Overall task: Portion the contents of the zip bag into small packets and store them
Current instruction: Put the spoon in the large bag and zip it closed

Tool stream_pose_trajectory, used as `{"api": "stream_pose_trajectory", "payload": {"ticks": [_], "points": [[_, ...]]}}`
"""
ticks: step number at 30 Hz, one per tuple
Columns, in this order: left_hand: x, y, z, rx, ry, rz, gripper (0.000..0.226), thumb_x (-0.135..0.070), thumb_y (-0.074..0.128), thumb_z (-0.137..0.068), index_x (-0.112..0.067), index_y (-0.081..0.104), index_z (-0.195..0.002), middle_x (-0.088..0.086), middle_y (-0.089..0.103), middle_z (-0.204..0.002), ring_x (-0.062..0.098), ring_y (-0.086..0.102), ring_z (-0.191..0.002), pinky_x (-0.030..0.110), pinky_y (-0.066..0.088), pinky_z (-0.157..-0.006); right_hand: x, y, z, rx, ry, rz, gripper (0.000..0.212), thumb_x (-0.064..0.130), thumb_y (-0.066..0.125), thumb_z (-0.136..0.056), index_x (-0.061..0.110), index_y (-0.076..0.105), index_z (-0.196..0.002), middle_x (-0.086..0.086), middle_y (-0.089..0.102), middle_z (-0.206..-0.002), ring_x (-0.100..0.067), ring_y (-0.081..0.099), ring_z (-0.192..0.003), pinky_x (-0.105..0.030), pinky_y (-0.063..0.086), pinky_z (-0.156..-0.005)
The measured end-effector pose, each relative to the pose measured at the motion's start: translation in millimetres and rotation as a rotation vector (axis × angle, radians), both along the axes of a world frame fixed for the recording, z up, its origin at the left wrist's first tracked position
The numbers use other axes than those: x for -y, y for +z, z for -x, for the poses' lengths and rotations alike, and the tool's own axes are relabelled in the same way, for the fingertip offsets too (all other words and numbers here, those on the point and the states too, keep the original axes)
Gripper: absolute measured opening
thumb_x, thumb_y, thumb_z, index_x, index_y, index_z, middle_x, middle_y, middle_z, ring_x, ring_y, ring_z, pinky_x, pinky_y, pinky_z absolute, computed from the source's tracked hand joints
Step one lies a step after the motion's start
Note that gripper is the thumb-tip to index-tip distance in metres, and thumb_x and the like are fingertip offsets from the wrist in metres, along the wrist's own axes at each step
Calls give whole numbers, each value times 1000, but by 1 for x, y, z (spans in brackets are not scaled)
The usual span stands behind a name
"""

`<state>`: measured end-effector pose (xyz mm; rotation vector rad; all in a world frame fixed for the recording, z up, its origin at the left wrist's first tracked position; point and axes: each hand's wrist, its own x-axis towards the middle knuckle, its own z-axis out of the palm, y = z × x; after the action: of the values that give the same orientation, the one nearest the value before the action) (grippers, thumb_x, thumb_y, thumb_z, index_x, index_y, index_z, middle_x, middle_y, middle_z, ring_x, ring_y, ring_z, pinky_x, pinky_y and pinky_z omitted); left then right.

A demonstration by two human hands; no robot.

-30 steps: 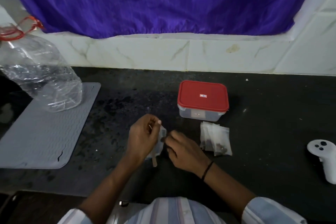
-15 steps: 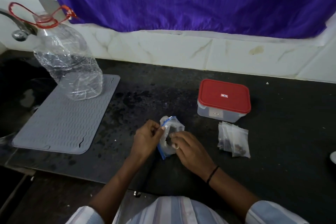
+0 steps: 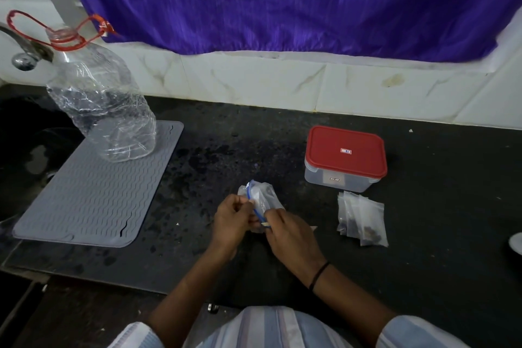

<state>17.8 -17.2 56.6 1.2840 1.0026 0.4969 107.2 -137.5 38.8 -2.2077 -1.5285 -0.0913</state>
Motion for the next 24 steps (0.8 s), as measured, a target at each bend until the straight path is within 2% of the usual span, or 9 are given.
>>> {"api": "stream_pose_trajectory", "payload": {"ticks": [3,6,9,11,14,16,18,21,24], "points": [[8,-16,6,47,1,-51,13,2,58,-91,-9,63,-96,12,72,-88,30,72,-81,46,61,-75,0,3,-2,-160,-60,17,11,16,68,-85,15,62,-94,-2,66,-83,-18,61,-73,-31,50,-61],[19,-28,8,-34,-68,-231,31,10,59,-86,-16,62,-102,3,69,-102,18,68,-94,29,58,-84,-2,7,-7,-452,-173,6,5,17,67,-88,17,63,-85,2,67,-80,-11,59,-73,-23,41,-63],[21,-37,5,-98,-152,-466,25,1,65,-88,-15,63,-106,2,61,-105,14,65,-93,18,54,-83,-2,10,-13,-708,-279,-37,13,20,64,-91,21,58,-80,10,62,-72,0,55,-66,-16,39,-60],[19,-36,6,-150,-222,-589,21,-21,71,-89,-16,63,-107,-1,57,-103,6,60,-89,10,48,-76,0,14,-17,-742,-355,-64,14,22,58,-95,21,53,-82,11,59,-73,-1,55,-66,-21,41,-59],[16,-43,9,-266,-399,-856,51,-58,71,-78,-19,62,-111,-5,56,-106,7,54,-92,19,45,-78,0,23,-20,-780,-428,-140,11,26,49,-100,23,47,-90,4,63,-80,-12,63,-69,-31,51,-59],[15,-52,7,-335,-454,-1124,46,-50,68,-80,-15,63,-109,0,59,-104,17,57,-90,28,43,-77,-1,27,-22,-765,-451,-206,6,26,46,-101,27,44,-95,1,65,-85,-17,66,-70,-41,55,-64],[14,-55,4,-380,-451,-1241,30,-27,72,-80,-13,65,-105,3,62,-99,24,61,-84,32,46,-73,0,31,-25,-732,-469,-240,11,24,45,-100,31,43,-109,0,67,-97,-20,67,-80,-44,57,-70],[9,-53,6,-384,-417,-1217,22,-11,64,-83,-15,65,-105,3,64,-97,23,62,-80,36,51,-70,8,40,-37,-590,-505,-212,25,20,45,-101,32,44,-123,-4,67,-101,-22,65,-87,-43,56,-73],[4,-54,16,-342,-382,-1190,32,-16,45,-88,-15,67,-112,3,68,-102,22,64,-84,35,54,-74,14,48,-49,-526,-555,-201,18,16,46,-99,25,57,-110,-1,66,-91,-21,62,-83,-36,50,-68]]}}
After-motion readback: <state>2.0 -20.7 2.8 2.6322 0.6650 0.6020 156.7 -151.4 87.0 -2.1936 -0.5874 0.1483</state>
